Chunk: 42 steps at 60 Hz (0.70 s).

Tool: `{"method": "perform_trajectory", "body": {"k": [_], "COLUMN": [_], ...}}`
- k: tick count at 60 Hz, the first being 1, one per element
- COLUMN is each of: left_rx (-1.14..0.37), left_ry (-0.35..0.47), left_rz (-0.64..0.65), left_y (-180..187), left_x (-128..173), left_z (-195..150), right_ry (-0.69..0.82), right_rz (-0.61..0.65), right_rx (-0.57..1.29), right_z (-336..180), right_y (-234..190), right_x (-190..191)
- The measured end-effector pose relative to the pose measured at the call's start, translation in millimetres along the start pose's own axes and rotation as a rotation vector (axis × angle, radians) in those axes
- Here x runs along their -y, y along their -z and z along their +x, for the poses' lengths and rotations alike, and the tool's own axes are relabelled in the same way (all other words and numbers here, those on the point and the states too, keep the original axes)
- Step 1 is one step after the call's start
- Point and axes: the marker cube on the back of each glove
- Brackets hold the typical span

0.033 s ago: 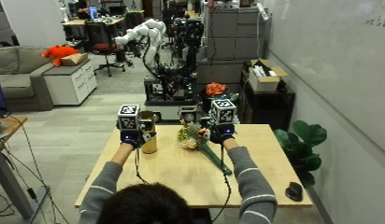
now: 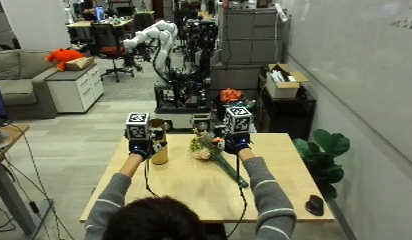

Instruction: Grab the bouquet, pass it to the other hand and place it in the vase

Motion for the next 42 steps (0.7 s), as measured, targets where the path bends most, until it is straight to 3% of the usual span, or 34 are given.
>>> {"method": "perform_trajectory", "body": {"k": [4, 28, 42], "left_rx": [-0.001, -0.010, -0.018], "left_ry": [-0.001, -0.009, -0.024], "left_rz": [0.017, 0.005, -0.019], "left_y": [-8, -35, -55], "left_x": [11, 12, 19], "left_z": [-3, -8, -6], "right_ry": [0.004, -0.009, -0.100], "right_rz": [-0.028, -0.084, -0.121], "right_rx": [0.008, 0.009, 0.095], "right_z": [1, -9, 11], "right_y": [-6, -21, -24], "right_x": [7, 10, 26]}}
